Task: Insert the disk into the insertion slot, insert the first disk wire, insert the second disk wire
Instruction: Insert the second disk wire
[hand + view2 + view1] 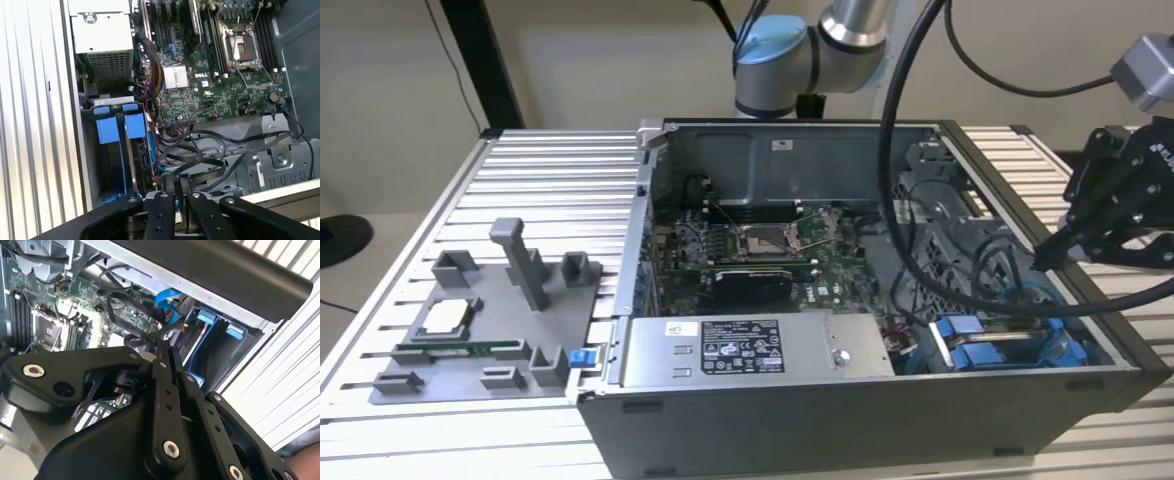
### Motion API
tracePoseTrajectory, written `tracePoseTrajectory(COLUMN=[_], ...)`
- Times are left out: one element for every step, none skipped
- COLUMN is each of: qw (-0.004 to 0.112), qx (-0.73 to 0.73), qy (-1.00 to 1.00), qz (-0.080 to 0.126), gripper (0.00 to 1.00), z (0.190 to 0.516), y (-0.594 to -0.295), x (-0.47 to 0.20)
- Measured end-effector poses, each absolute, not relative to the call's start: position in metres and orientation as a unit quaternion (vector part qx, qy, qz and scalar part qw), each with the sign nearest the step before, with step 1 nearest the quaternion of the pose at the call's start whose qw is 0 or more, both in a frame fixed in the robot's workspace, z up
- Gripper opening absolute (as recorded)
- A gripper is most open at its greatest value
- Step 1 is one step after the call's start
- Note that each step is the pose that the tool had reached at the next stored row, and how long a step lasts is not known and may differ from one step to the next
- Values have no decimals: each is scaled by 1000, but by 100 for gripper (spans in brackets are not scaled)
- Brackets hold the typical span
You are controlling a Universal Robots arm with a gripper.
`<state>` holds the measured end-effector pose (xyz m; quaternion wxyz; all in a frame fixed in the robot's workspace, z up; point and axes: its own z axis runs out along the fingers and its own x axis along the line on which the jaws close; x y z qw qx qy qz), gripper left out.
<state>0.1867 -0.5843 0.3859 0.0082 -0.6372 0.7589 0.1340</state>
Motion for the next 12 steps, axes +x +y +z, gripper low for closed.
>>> tracePoseTrajectory(qw=[8, 8, 8, 8, 8, 8, 8, 8, 8, 8, 8, 8], qx=[-637, -637, -637, -637, -637, -637, -637, -637, -638, -638, -638, -639], qy=[759, 759, 759, 759, 759, 759, 759, 759, 759, 758, 758, 757], qz=[134, 134, 134, 134, 134, 134, 134, 134, 134, 134, 134, 134], gripper=[0, 0, 0, 0, 0, 0, 0, 0, 0, 0, 0, 0], z=[386, 387, 387, 387, 388, 388, 388, 388, 388, 388, 387, 387], y=[-584, -584, -584, -584, -584, -584, -584, -584, -584, -585, -585, -586], x=[184, 182, 179, 177, 174, 172, 169, 167, 165, 163, 162, 162])
